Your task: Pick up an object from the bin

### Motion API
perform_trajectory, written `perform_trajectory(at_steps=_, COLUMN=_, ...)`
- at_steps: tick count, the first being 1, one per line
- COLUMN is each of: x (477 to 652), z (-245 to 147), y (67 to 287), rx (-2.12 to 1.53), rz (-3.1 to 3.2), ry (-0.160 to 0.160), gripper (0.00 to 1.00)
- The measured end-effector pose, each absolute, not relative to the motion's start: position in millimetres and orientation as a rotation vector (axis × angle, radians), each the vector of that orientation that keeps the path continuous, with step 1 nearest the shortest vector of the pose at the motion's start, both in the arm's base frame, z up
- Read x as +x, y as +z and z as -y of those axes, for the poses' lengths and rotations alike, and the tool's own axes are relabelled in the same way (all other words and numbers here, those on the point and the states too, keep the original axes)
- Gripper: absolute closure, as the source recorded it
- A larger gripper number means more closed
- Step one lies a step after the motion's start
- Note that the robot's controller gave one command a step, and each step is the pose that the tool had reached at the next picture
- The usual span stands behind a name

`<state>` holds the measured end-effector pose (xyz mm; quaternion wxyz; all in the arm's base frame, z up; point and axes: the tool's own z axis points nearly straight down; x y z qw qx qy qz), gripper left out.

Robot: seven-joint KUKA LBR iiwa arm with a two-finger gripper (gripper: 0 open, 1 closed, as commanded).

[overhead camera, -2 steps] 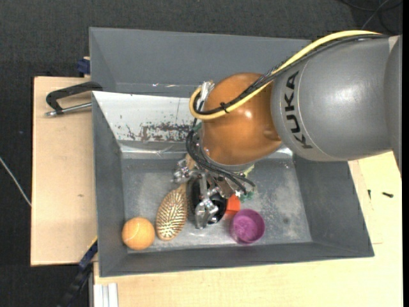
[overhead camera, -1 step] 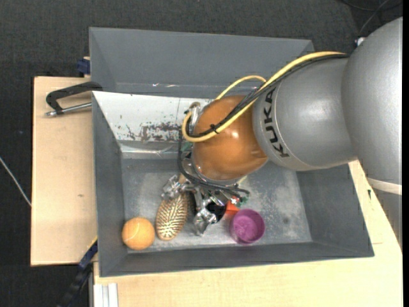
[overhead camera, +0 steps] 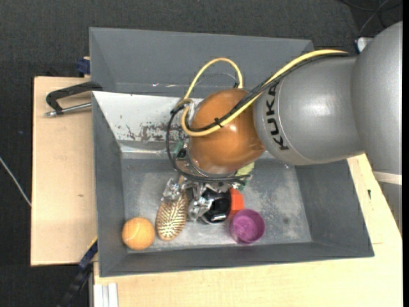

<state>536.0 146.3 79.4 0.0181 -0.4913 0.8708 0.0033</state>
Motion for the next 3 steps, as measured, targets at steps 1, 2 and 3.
perform_trajectory(at_steps=1, x=536.0, z=-146.3, y=79.4, rx=-1.525, rz=-2.705, ry=0.01, gripper=1.0)
perform_trajectory(at_steps=2, x=536.2, z=-146.9, y=81.5, rx=-1.527, rz=-2.709, ry=0.01, gripper=1.0)
perform_trajectory(at_steps=3, x=537.9, z=-148.2, y=87.6, rx=-1.53, rz=-2.712, ry=0.006, gripper=1.0)
